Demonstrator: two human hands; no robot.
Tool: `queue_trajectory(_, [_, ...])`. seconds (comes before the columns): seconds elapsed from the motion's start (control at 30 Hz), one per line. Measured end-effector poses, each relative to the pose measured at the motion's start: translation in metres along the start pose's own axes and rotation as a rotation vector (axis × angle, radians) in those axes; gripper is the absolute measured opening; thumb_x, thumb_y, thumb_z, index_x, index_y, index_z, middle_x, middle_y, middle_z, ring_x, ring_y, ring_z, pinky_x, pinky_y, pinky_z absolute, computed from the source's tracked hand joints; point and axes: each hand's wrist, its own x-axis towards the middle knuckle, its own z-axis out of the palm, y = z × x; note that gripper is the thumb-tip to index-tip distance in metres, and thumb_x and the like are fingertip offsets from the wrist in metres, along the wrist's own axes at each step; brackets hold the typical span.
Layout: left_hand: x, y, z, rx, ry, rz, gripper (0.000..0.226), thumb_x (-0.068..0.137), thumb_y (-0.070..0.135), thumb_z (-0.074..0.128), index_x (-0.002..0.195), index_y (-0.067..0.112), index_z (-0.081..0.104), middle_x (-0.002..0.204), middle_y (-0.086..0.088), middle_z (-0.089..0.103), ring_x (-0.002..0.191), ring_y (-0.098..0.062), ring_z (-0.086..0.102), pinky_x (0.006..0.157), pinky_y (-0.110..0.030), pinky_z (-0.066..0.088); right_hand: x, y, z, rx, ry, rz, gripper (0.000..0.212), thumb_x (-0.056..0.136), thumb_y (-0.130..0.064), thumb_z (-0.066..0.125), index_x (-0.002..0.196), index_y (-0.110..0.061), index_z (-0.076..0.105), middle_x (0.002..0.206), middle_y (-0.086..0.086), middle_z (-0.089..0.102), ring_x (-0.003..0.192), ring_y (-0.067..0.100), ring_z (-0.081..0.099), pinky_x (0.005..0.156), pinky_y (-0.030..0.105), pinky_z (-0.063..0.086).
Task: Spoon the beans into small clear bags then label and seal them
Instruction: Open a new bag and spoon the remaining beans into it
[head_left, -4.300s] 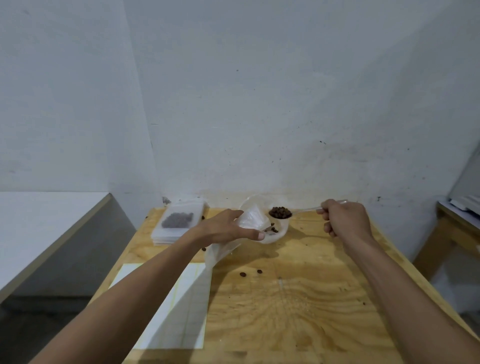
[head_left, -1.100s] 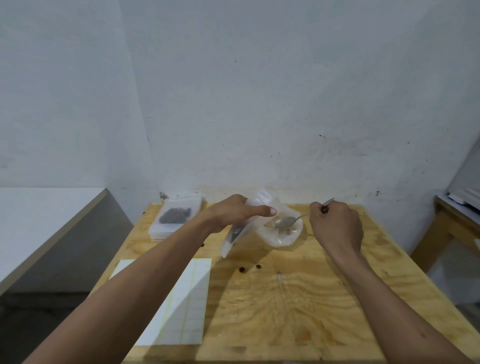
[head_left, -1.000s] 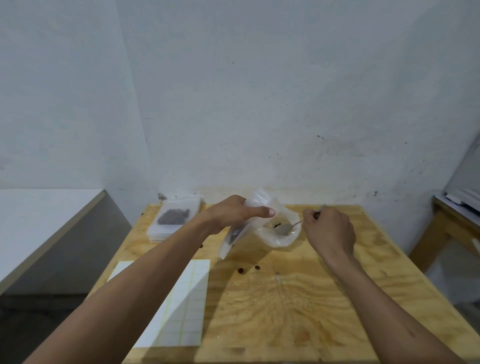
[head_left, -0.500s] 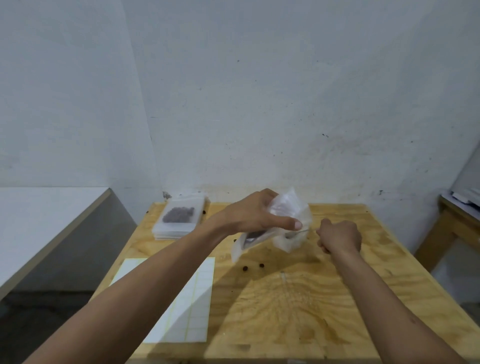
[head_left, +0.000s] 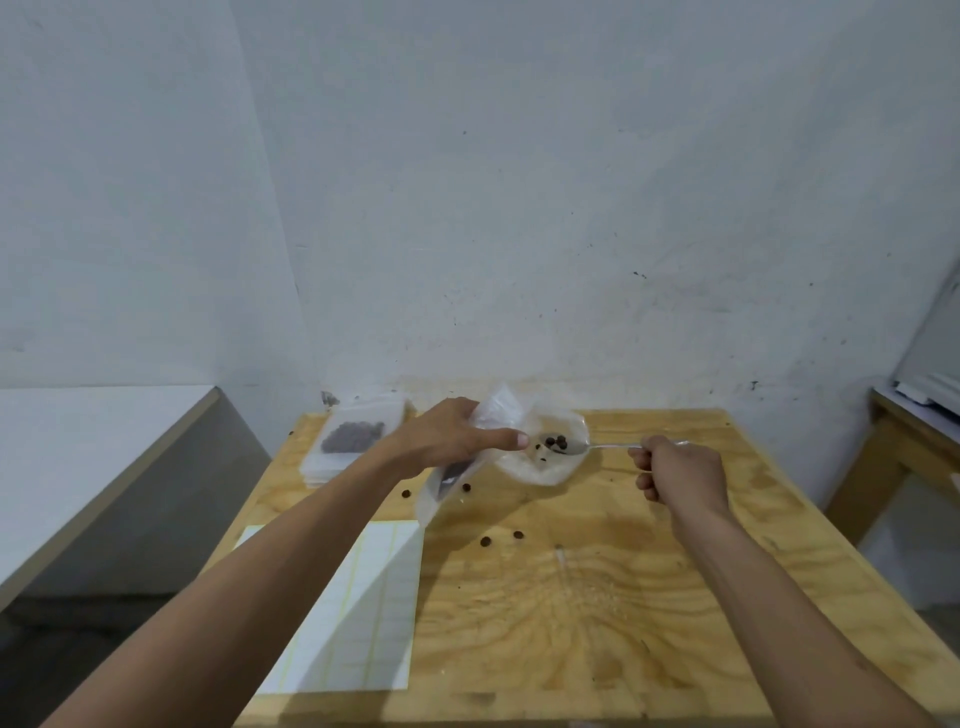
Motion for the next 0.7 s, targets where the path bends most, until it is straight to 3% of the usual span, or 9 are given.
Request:
queue_trajectory(0.1, [0.002,-0.007,-0.001,0.001,-0.008,-0.047,0.049,0.074,0.064,0.08,0.089,0.03,0.048,0.089,0.006,0.052,0.074,-0.01,0.049,0.069,-0.023,0.036,0.001,-0.017,-0.005,-0.047,-0.001,-0.079,0.026,0.094,-0.014,0.057,0.076,-0.002,0.073,0.067,0.005,0.067,0.05,0.019,0.055,0.053,0.033,0.047])
queue_trajectory(0.17, [0.002,-0.007,-0.001,-0.002,-0.004,-0.064,0.045,0.076,0.062,0.08,0.091,0.034,0.047,0.086,0.015,0.046,0.074,-0.002,0.045,0.068,-0.02,0.033,0.0,-0.032,-0.006,-0.059,0.009,-0.131,0.027,0.092,-0.016,0.058,0.072,-0.004,0.072,0.067,0.006,0.068,0.049,0.019,0.056,0.051,0.031,0.046])
queue_trajectory(0.23, [0.003,-0.009,-0.001,0.008,0.002,-0.055,0.046,0.076,0.062,0.079,0.098,0.033,0.05,0.089,0.016,0.048,0.079,-0.003,0.048,0.071,-0.02,0.035,-0.002,-0.046,-0.007,-0.059,0.009,-0.178,0.027,0.091,-0.018,0.059,0.071,-0.005,0.072,0.067,0.005,0.069,0.048,0.018,0.057,0.05,0.03,0.046])
queue_trajectory(0.33, [0.002,-0.008,0.002,0.028,-0.002,-0.027,0.039,0.078,0.059,0.08,0.091,0.032,0.054,0.088,0.012,0.051,0.077,-0.005,0.049,0.072,-0.022,0.038,-0.012,-0.065,-0.002,-0.102,-0.024,-0.311,0.029,0.093,-0.02,0.059,0.071,-0.008,0.074,0.066,0.001,0.07,0.045,0.013,0.059,0.048,0.025,0.046])
queue_trajectory(0.4, [0.003,-0.008,0.004,0.026,-0.006,-0.007,0.05,0.076,0.06,0.081,0.105,0.023,0.063,0.099,0.005,0.059,0.088,-0.016,0.057,0.081,-0.028,0.044,-0.021,-0.072,0.004,-0.224,-0.092,-0.448,0.031,0.096,-0.022,0.059,0.072,-0.009,0.074,0.064,-0.001,0.07,0.043,0.008,0.06,0.047,0.022,0.048])
queue_trajectory(0.53, [-0.002,-0.004,0.005,0.022,-0.003,0.014,0.05,0.079,0.056,0.08,0.107,0.019,0.062,0.101,-0.001,0.061,0.09,-0.019,0.057,0.077,-0.026,0.043,-0.025,-0.072,0.013,-0.401,-0.082,-0.653,0.039,0.097,-0.029,0.056,0.07,-0.005,0.072,0.061,0.011,0.069,0.054,0.029,0.067,0.058,0.041,0.057])
queue_trajectory(0.63, [-0.007,-0.001,0.004,0.013,0.007,0.019,0.049,0.08,0.055,0.08,0.105,0.017,0.061,0.1,-0.002,0.059,0.087,-0.017,0.055,0.073,-0.024,0.041,-0.019,-0.069,0.006,-0.482,0.101,-0.696,0.045,0.098,-0.026,0.054,0.057,-0.007,0.058,0.048,0.007,0.054,0.045,0.026,0.051,0.043,0.032,0.037])
queue_trajectory(0.7, [-0.007,-0.001,0.004,0.013,0.013,0.019,0.046,0.08,0.055,0.08,0.099,0.022,0.053,0.099,-0.001,0.056,0.085,-0.016,0.053,0.071,-0.023,0.039,-0.017,-0.058,0.003,-0.569,0.154,-0.682,0.05,0.099,-0.024,0.053,0.051,-0.011,0.047,0.044,0.003,0.045,0.041,0.021,0.043,0.044,0.027,0.024])
